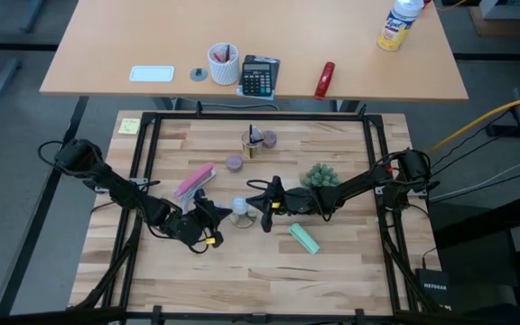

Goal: Screw lightbulb
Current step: Insert the lightbulb into the lamp, then remove the lightbulb from the lamp

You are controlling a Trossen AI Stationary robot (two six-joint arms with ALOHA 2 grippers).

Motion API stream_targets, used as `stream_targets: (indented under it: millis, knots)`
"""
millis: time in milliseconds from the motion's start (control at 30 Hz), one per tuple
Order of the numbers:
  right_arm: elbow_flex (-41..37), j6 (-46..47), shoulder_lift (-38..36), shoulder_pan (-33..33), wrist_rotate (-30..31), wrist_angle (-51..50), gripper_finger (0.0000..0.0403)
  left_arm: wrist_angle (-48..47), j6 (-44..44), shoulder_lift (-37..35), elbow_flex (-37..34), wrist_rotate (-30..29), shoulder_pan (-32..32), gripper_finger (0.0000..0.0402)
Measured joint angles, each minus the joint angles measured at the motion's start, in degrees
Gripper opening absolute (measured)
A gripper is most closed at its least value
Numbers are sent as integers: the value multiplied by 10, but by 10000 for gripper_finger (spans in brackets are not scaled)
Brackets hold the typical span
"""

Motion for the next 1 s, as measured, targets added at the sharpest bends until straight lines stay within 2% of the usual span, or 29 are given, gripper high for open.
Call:
stream_targets:
  millis: [300, 533, 667, 1000]
  knots:
    - [0, 2, 0, 5, -12, -1, 14, -19, -35, 0, 0, -24, 1, 1]
    - [1, 3, 1, 8, -70, -1, 14, -41, -75, 2, -1, -43, 6, 1]
    - [1, 2, 1, 14, -50, -1, 14, -41, -75, 2, 0, -43, 8, 1]
    - [1, -3, -3, 13, -40, 62, 14, -43, -70, -18, 0, -107, 6, 1]
